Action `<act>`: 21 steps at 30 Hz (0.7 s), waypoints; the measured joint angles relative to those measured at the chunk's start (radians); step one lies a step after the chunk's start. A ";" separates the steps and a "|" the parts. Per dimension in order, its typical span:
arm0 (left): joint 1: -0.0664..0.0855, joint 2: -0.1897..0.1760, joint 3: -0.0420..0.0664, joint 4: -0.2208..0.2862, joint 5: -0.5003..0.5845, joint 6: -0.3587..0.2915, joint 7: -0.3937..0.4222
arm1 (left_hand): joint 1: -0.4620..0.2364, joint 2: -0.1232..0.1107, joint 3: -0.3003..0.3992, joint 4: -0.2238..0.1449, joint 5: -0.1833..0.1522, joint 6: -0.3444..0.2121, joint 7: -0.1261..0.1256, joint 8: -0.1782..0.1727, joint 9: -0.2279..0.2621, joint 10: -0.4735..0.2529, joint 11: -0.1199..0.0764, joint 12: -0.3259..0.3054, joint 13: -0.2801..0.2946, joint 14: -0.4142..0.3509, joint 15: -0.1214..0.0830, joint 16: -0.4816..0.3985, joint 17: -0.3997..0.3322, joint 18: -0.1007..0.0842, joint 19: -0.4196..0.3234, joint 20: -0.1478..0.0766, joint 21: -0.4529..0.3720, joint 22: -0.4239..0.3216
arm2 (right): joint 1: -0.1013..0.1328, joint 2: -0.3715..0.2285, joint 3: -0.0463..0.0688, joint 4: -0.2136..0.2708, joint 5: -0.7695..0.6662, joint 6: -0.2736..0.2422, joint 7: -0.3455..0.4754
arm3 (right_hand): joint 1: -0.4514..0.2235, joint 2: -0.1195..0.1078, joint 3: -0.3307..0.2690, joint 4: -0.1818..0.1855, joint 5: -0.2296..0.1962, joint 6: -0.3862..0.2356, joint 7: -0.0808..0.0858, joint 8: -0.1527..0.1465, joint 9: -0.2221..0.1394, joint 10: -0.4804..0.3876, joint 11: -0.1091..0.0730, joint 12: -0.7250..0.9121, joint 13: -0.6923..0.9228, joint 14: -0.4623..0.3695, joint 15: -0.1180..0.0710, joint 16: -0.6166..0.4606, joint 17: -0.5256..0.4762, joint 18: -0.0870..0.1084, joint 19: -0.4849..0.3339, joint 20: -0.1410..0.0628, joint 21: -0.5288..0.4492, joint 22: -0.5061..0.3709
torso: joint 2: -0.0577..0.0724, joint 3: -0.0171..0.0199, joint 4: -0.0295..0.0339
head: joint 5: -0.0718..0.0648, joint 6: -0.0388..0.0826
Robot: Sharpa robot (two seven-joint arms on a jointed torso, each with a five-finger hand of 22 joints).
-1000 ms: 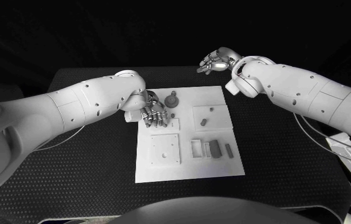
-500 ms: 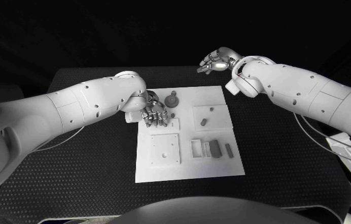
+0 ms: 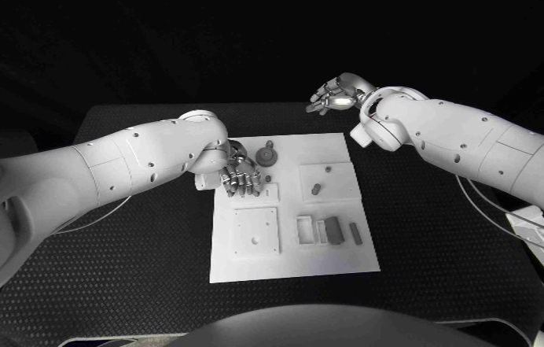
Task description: Assemble the parts on the task board
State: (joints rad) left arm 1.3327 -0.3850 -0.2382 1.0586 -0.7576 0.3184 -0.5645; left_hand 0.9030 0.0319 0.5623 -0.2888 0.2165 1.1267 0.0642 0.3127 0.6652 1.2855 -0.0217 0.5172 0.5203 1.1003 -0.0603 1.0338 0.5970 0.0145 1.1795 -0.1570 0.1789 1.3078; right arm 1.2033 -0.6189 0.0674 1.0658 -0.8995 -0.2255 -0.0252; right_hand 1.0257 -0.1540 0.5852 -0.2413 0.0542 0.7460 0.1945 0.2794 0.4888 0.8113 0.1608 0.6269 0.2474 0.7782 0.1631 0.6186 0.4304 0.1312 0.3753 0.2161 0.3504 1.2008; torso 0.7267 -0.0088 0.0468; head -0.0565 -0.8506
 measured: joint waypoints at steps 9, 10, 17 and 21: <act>0.000 0.000 0.000 0.008 -0.009 -0.003 -0.002 | 0.000 0.000 0.000 0.000 0.000 0.000 0.000 0.000 0.003 0.000 0.000 0.000 0.000 0.000 0.000 0.000 0.000 0.000 0.000 0.000 0.000 0.000 | 0.000 0.000 0.000 0.000 0.000 0.001 0.000 | 0.000 0.000 0.000 0.000 0.000 0.000 0.000 0.003 0.000 0.000 0.000 0.000 -0.001 0.000 0.000 0.000 0.000 0.000 0.000 0.000 0.000 0.000 | 0.000 -0.0006 0.0000 | -0.002 -0.003; 0.000 0.000 0.000 0.009 -0.011 -0.003 -0.002 | 0.000 0.000 0.000 0.000 0.000 0.000 0.000 0.000 0.003 0.000 0.000 0.000 0.000 0.000 0.000 0.000 0.000 0.000 0.000 0.000 0.000 0.000 | 0.000 0.000 0.000 0.000 0.000 0.001 0.000 | 0.000 0.000 0.000 0.000 0.000 0.000 0.000 0.004 0.000 0.000 0.000 0.000 -0.002 0.000 0.000 -0.002 0.000 0.000 0.000 0.000 0.000 0.001 | 0.000 -0.0006 0.0000 | -0.002 -0.003; -0.003 -0.002 0.000 0.018 -0.026 -0.009 -0.003 | 0.000 0.000 0.000 0.000 -0.001 0.000 0.000 0.000 0.003 0.000 0.000 0.000 0.001 0.000 0.000 0.000 0.000 0.000 0.000 0.000 0.000 0.000 | 0.000 -0.001 0.000 0.001 0.000 0.001 0.000 | 0.000 0.000 0.000 0.000 0.000 0.000 0.000 0.005 -0.001 0.000 0.000 0.000 -0.005 0.000 0.000 -0.004 -0.001 0.000 0.000 0.000 0.000 0.002 | 0.000 -0.0007 0.0003 | -0.003 -0.004; -0.005 -0.003 0.000 0.023 -0.036 -0.014 -0.003 | 0.000 0.000 0.000 0.000 -0.001 0.000 0.000 0.000 0.004 0.002 0.001 0.000 0.001 0.000 0.000 0.000 0.000 0.000 0.000 0.000 0.000 0.000 | 0.000 -0.001 0.000 0.001 0.000 0.001 0.000 | 0.000 0.000 0.000 0.000 0.000 0.000 0.000 0.005 -0.001 0.000 0.000 0.000 -0.005 -0.003 0.003 -0.004 -0.001 0.000 0.000 0.000 0.000 0.002 | 0.000 -0.0006 0.0005 | -0.003 -0.005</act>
State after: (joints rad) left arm 1.3273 -0.3875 -0.2379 1.0816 -0.7938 0.3046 -0.5671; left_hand 0.9030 0.0319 0.5621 -0.2891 0.2155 1.1267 0.0642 0.3127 0.6691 1.2871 -0.0204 0.5171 0.5210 1.1003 -0.0603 1.0337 0.5969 0.0145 1.1794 -0.1568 0.1789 1.3076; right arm 1.2033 -0.6196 0.0674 1.0665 -0.8993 -0.2240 -0.0250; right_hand 1.0257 -0.1540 0.5852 -0.2413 0.0542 0.7460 0.1946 0.2845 0.4877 0.8113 0.1608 0.6269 0.2420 0.7749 0.1664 0.6146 0.4293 0.1312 0.3753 0.2161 0.3504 1.2031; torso 0.7267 -0.0094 0.0473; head -0.0593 -0.8553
